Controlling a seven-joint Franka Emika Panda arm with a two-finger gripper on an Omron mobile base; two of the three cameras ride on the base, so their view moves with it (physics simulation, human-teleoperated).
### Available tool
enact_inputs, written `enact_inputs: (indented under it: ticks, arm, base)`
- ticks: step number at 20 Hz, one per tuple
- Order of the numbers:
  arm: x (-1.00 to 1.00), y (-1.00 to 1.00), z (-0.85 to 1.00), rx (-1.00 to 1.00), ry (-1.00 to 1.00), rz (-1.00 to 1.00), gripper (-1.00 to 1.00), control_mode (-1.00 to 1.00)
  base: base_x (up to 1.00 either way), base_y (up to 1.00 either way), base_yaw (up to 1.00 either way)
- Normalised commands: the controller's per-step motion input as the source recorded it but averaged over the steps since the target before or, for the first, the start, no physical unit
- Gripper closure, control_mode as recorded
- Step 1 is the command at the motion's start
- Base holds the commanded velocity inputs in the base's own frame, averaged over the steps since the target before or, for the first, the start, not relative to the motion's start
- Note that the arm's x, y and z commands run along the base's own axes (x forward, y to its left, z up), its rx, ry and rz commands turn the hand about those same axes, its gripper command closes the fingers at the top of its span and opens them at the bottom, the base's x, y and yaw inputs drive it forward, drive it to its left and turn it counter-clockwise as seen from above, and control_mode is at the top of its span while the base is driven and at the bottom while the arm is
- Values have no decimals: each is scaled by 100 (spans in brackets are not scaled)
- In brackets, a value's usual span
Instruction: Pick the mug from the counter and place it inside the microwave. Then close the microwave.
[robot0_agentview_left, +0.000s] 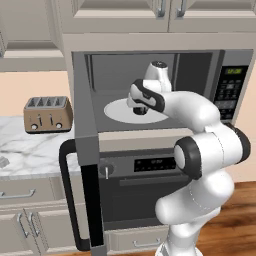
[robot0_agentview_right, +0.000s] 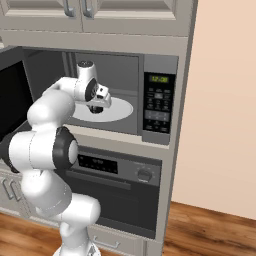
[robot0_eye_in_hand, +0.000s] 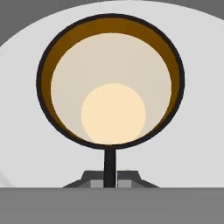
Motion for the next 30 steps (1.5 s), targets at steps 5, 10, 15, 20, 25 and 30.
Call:
enact_inputs:
  ticks: [5,10,15,20,25,30]
  arm:
    - [3,0,-26,0,0,0,100,-100]
    - [0,0,-6,0,0,0,100,-100]
    - [0,0,0,0,0,0,-100,-100]
    - [-21,0,0,0,0,-1,-100,-100]
    - [-53,0,0,0,-6,-1,-100,-100]
    - [-70,0,1,0,-13,-1,-100,-100]
  base:
    - [0,0,0]
    - [0,0,0]
    - [0,0,0]
    - [0,0,0]
    - [0,0,0]
    - [0,0,0]
